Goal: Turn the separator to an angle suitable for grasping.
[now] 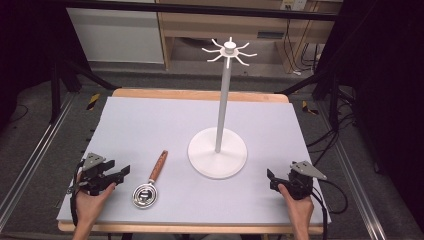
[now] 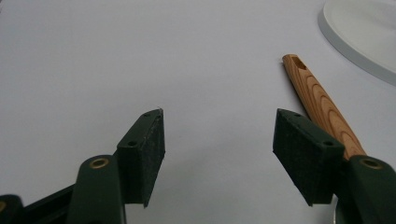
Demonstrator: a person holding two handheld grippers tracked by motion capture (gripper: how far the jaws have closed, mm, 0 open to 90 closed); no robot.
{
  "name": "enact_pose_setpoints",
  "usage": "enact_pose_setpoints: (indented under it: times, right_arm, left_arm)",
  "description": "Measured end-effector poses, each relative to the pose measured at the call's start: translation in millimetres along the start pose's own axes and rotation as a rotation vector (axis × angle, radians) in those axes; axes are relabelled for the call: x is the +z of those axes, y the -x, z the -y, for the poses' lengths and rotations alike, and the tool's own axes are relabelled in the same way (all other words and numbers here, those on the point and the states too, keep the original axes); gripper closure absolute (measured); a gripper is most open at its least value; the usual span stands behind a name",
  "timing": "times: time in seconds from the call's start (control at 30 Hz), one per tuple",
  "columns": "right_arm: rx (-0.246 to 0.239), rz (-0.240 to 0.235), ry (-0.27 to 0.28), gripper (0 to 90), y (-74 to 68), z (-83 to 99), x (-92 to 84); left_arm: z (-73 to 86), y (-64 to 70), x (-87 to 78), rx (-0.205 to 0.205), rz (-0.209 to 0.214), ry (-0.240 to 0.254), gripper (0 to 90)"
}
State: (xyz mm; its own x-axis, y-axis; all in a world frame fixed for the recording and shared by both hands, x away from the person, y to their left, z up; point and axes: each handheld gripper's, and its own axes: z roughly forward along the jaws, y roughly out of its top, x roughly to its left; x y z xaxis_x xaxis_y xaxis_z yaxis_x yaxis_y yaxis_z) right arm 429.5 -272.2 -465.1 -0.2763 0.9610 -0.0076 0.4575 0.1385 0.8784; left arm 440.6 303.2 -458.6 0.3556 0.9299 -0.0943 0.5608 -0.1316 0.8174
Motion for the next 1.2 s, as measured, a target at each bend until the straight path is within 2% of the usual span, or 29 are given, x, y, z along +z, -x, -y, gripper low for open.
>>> enact_pose_setpoints:
  times: [0.13,0.2,0.33,0.37,0.87,1.1,1.2]
  right_arm:
    - [0.009,-0.022,-0.019,5.7,-0.4,0.4,1.5]
    - [0.005,-0.016,-0.013,5.7,-1.5,0.0,0.3]
    - [-0.007,-0.008,-0.013,6.1,-1.6,-1.4,-1.0]
    - [-0.007,-0.007,-0.022,6.2,-1.8,-2.2,-1.8]
    - [-0.035,-0.007,-0.032,6.1,-5.6,-3.3,1.3]
    - [-0.02,-0.012,-0.04,6.1,-5.9,-3.7,1.1]
    - [-0.029,-0.009,-0.042,6.1,-6.3,-3.3,1.8]
  left_arm:
    - [-2.5,3.2,-4.7,-0.007,0.008,0.006,37.1]
    - [-4.4,5.5,-6.8,-0.003,0.015,0.008,37.8]
    - [-7.8,9.3,-9.3,0.01,0.026,0.003,39.0]
    - [-11.0,12.9,-11.0,0.027,0.033,0.0,39.2]
    - [-21.5,30.7,-11.7,0.071,0.075,-0.029,39.5]
    - [-29.4,37.9,-9.1,0.096,0.089,-0.045,39.2]
    - [-33.4,40.7,-9.4,0.113,0.095,-0.047,38.9]
